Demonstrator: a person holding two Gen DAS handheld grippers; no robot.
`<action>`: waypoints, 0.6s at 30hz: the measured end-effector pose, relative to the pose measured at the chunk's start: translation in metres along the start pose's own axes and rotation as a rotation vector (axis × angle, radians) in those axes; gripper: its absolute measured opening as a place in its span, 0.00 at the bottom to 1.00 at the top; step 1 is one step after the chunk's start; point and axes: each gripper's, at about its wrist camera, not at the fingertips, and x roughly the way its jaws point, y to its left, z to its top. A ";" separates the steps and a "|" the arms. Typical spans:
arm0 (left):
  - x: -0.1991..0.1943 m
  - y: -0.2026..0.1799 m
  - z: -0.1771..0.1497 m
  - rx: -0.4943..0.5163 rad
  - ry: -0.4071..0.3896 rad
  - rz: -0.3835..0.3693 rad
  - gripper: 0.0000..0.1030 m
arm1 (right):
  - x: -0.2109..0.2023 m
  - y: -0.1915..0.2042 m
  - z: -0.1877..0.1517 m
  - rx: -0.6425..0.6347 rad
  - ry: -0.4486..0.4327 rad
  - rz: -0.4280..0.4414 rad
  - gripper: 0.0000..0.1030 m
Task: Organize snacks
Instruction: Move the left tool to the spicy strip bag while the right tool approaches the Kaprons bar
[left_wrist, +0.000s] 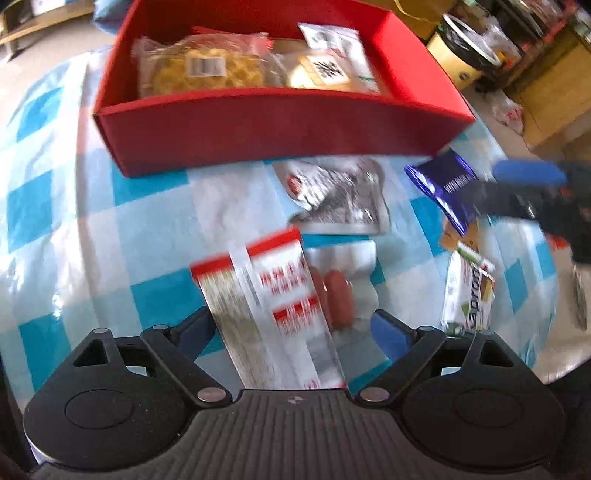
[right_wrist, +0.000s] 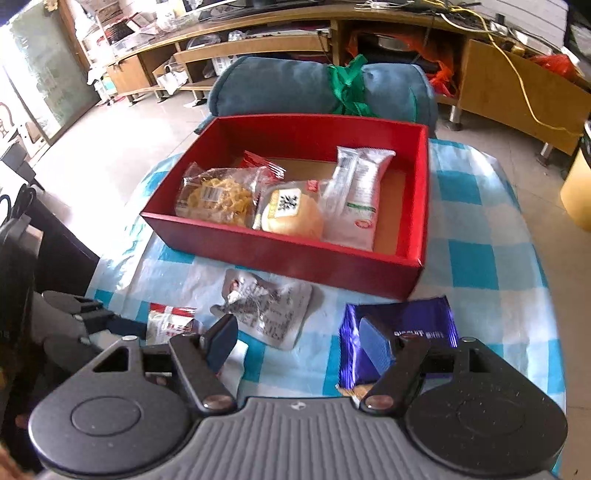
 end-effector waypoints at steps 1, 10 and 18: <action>0.001 0.002 0.002 -0.020 0.001 0.004 0.92 | -0.001 -0.002 -0.003 0.008 0.002 -0.003 0.66; 0.006 -0.016 -0.017 -0.085 -0.028 0.128 0.93 | -0.003 -0.028 -0.026 0.102 0.040 -0.041 0.66; -0.001 -0.015 -0.040 -0.184 -0.041 0.173 0.89 | 0.005 -0.040 -0.055 0.228 0.108 -0.036 0.66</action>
